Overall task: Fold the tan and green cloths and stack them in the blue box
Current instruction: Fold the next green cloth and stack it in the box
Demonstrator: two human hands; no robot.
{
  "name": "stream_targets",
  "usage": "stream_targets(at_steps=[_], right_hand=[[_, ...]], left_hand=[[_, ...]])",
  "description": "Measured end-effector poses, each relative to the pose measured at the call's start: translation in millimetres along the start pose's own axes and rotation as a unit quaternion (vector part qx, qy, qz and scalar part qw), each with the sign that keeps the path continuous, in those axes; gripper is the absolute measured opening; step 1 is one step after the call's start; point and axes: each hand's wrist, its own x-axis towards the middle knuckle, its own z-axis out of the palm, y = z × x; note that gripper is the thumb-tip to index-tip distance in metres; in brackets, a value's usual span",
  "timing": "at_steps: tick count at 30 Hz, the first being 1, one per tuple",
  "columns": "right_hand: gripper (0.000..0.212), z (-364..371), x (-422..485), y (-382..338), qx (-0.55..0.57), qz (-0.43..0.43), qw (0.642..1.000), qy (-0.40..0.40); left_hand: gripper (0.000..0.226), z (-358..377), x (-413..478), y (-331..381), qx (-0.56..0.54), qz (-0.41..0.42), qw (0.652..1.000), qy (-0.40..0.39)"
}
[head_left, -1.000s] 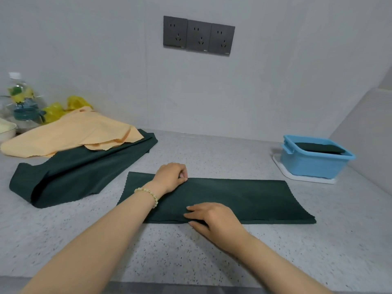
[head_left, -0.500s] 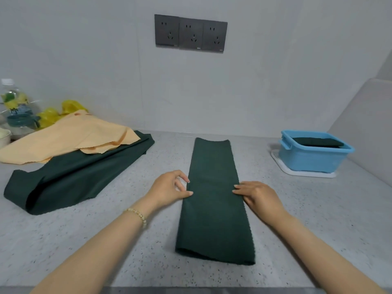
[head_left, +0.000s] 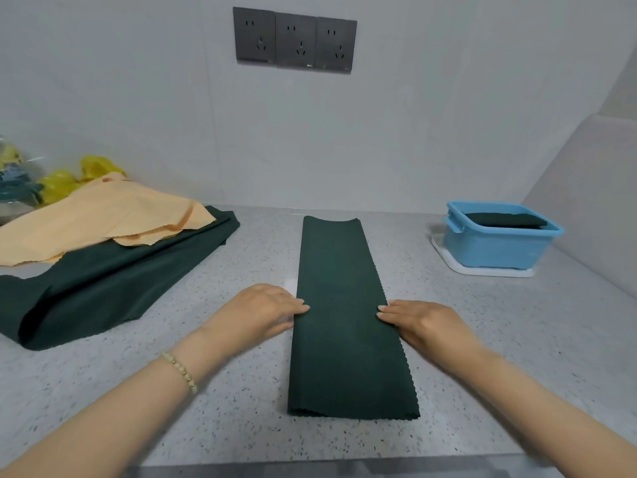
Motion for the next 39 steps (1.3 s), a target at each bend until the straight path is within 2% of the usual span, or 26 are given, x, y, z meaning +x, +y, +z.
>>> stream_targets(at_steps=[3, 6, 9, 12, 15, 16, 17, 19, 20, 22, 24, 26, 32, 39], right_hand=[[0.045, 1, 2, 0, 0.006, -0.011, 1.0, -0.003], [0.041, 0, 3, -1, 0.019, -0.015, 1.0, -0.009], [0.028, 2, 1, 2, 0.072, 0.012, 0.997, -0.037], [0.027, 9, -2, 7, 0.158, 0.119, 0.978, -0.066], [0.025, 12, 5, 12, 0.286, 0.225, 0.929, -0.073], [0.014, 12, 9, 11, 0.312, 0.253, 0.914, -0.059], [0.014, 12, 17, 11, 0.34, 0.281, 0.896, -0.05], [0.044, 18, 29, 11, 0.379, 0.338, 0.861, -0.037], [0.048, 20, 36, 12, 0.382, 0.362, 0.85, -0.027], [0.041, 31, 43, 15, 0.375, 0.401, 0.836, -0.002], [0.026, 42, 46, 15, 0.342, 0.431, 0.835, 0.033], [0.022, 50, 46, 11, 0.299, 0.439, 0.846, 0.051], [0.023, 58, 49, 9, 0.217, 0.438, 0.872, 0.037], [0.022, 62, 51, 8, 0.167, 0.434, 0.885, 0.029]], left_hand=[[0.038, -3, 6, 7, 0.078, 0.105, 0.99, 0.046], [0.04, 1, 8, 9, 0.102, 0.115, 0.986, 0.06], [0.038, 8, 3, 8, 0.085, 0.088, 0.991, 0.048], [0.027, 8, 0, 7, 0.013, 0.014, 0.999, 0.041], [0.018, 10, 4, 3, -0.089, -0.099, 0.991, 0.017], [0.017, 11, 6, 3, -0.13, -0.138, 0.982, 0.025], [0.023, 12, 11, 4, -0.168, -0.173, 0.97, 0.04], [0.038, 14, 21, 5, -0.239, -0.24, 0.939, 0.064], [0.04, 15, 27, 5, -0.27, -0.271, 0.921, 0.072], [0.039, 22, 34, 7, -0.304, -0.328, 0.89, 0.093], [0.036, 30, 39, 6, -0.327, -0.366, 0.863, 0.118], [0.034, 37, 42, 4, -0.329, -0.388, 0.852, 0.126], [0.034, 42, 48, -1, -0.265, -0.412, 0.867, 0.092], [0.033, 40, 54, -1, -0.22, -0.425, 0.876, 0.054]])
